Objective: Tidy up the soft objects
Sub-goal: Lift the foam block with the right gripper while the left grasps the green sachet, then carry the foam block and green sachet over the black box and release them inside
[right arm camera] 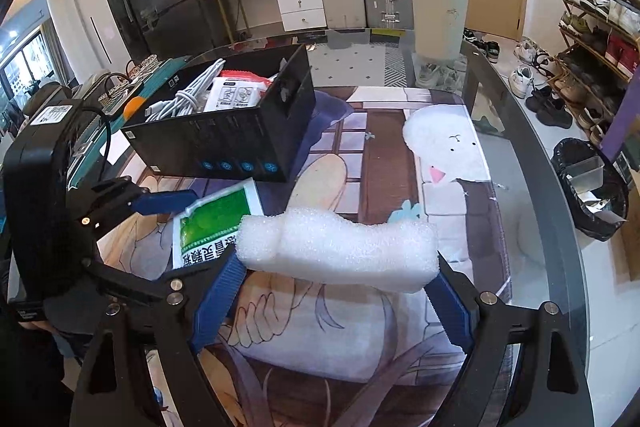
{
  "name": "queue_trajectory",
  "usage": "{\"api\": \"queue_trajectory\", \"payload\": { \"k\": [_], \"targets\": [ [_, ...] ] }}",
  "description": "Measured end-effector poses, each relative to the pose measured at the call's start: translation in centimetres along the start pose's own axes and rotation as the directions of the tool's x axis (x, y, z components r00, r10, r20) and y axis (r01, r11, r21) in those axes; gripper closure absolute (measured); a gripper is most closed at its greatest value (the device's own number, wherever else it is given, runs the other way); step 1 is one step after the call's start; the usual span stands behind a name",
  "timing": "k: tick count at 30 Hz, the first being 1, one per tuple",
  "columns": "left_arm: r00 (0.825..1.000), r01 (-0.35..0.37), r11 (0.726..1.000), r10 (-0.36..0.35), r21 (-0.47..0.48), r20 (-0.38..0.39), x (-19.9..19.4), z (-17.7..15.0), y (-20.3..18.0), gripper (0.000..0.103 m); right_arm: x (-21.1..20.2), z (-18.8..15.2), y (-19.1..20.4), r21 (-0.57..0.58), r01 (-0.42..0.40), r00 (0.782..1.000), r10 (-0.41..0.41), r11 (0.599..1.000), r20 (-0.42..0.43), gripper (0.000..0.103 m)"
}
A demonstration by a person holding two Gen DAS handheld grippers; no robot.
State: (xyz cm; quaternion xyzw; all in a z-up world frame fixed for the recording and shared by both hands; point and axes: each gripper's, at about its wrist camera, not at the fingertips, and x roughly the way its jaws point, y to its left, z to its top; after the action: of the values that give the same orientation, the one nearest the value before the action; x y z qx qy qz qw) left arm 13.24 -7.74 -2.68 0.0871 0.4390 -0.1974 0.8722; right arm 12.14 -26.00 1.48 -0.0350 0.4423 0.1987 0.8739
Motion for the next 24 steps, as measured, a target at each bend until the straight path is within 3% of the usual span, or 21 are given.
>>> {"api": "queue_trajectory", "payload": {
  "k": [3, 6, 12, 24],
  "targets": [
    [1.0, 0.0, 1.0, 0.0, -0.012, 0.012, -0.4, -0.4, 0.3, 0.064, 0.1, -0.1, 0.4, -0.008, -0.007, 1.0, 0.007, 1.0, -0.003, 0.015],
    [1.0, -0.003, 1.0, 0.004, -0.021, 0.024, -0.9, -0.8, 0.5, 0.074, 0.2, -0.1, 0.9, -0.017, -0.013, 1.0, 0.013, 1.0, -0.005, 0.015],
    [0.999, 0.016, 0.996, -0.012, -0.092, 0.041, -1.9, -1.2, 1.4, 0.077, 0.1, 0.0, 1.9, -0.048, -0.027, 1.0, 0.027, 0.998, 0.006, 0.015],
    [0.984, -0.001, 0.978, 0.039, -0.21, 0.176, -7.5, -2.0, 4.2, 0.077, -0.9, 1.2, 4.9, -0.138, -0.046, 0.997, 0.054, 0.989, 0.055, 0.015]
  ]
}}
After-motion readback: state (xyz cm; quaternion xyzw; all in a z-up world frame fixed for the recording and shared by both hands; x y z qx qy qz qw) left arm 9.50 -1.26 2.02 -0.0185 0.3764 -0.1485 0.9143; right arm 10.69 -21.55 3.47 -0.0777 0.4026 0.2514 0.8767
